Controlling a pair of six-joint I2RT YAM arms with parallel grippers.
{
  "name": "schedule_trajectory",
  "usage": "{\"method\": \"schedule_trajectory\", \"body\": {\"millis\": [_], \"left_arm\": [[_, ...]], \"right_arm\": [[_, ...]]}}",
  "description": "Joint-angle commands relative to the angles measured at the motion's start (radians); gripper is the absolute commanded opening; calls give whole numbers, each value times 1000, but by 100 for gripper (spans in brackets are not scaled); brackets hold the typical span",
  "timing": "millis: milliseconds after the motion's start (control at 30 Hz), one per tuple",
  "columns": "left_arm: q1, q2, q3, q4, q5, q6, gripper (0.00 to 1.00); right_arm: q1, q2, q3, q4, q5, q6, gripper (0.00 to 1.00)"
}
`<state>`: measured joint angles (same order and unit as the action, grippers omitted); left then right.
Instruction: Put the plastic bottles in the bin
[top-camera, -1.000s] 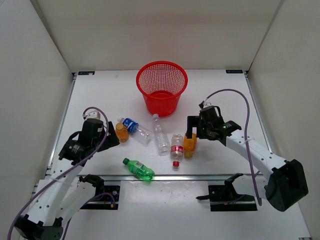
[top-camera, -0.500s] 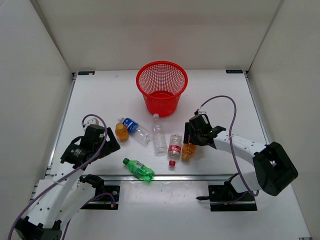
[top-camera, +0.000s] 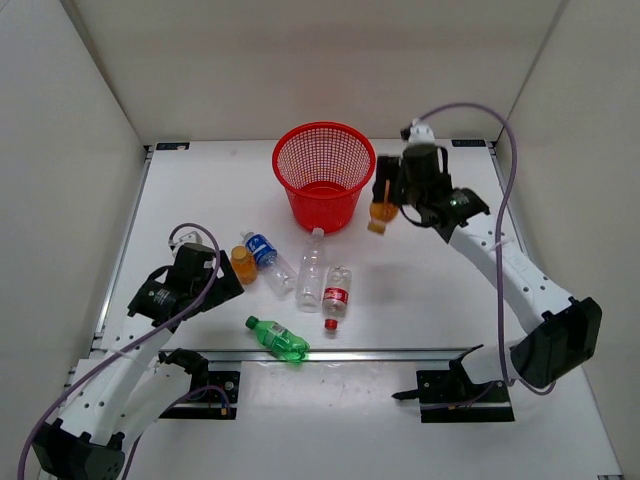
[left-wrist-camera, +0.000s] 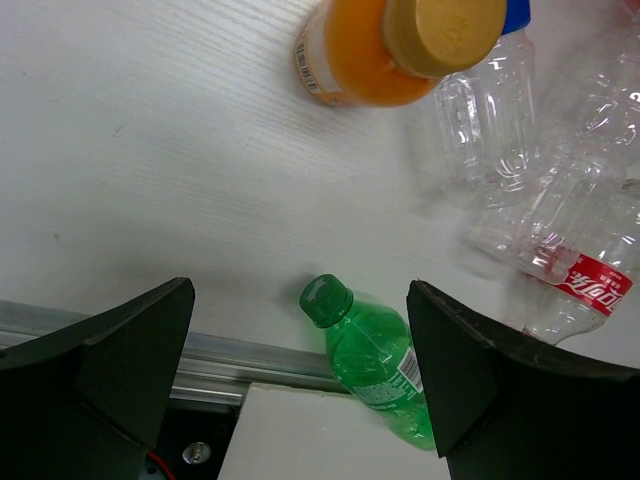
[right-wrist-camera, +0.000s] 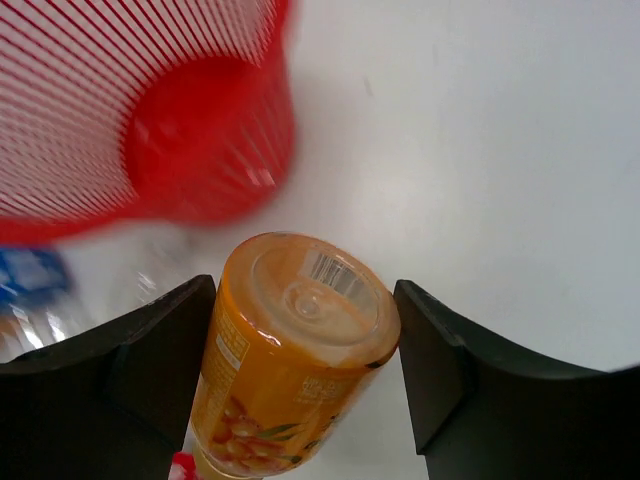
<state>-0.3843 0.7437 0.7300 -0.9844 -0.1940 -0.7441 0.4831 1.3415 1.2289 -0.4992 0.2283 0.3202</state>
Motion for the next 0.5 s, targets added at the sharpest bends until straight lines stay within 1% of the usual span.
{"method": "schedule_trajectory", "body": {"millis": [0, 33, 133, 200, 267, 300, 333, 367, 400, 433, 467], "left_arm": [[4, -4, 46, 39, 5, 25, 99], [8, 2, 64, 36, -7, 32, 98], [12, 5, 118, 52, -24, 60, 99], [13, 13, 149, 62, -31, 78, 99], [13, 32, 149, 98, -19, 90, 99], [15, 33, 146, 114, -12, 97, 98], [15, 40, 131, 139, 1, 100, 99], [16, 46, 125, 157, 11, 100, 99], [21, 54, 118, 176, 7, 101, 99], [21, 60, 124, 181, 2, 100, 99], [15, 69, 120, 182, -10, 101, 99]], "right_arm": [[17, 76, 270, 48, 17, -191, 4], [15, 129, 317, 53, 0, -210, 4], [20, 281, 553, 53, -46, -243, 5], [15, 353, 628, 92, -76, -268, 10], [23, 454, 699, 99, -105, -294, 11], [28, 473, 749, 94, -113, -300, 12], [29, 513, 767, 97, -109, -308, 13], [34, 539, 773, 115, -119, -308, 18], [25, 542, 770, 128, -135, -309, 26], [20, 548, 762, 136, -156, -302, 32], [15, 559, 767, 136, -190, -281, 43]]}}
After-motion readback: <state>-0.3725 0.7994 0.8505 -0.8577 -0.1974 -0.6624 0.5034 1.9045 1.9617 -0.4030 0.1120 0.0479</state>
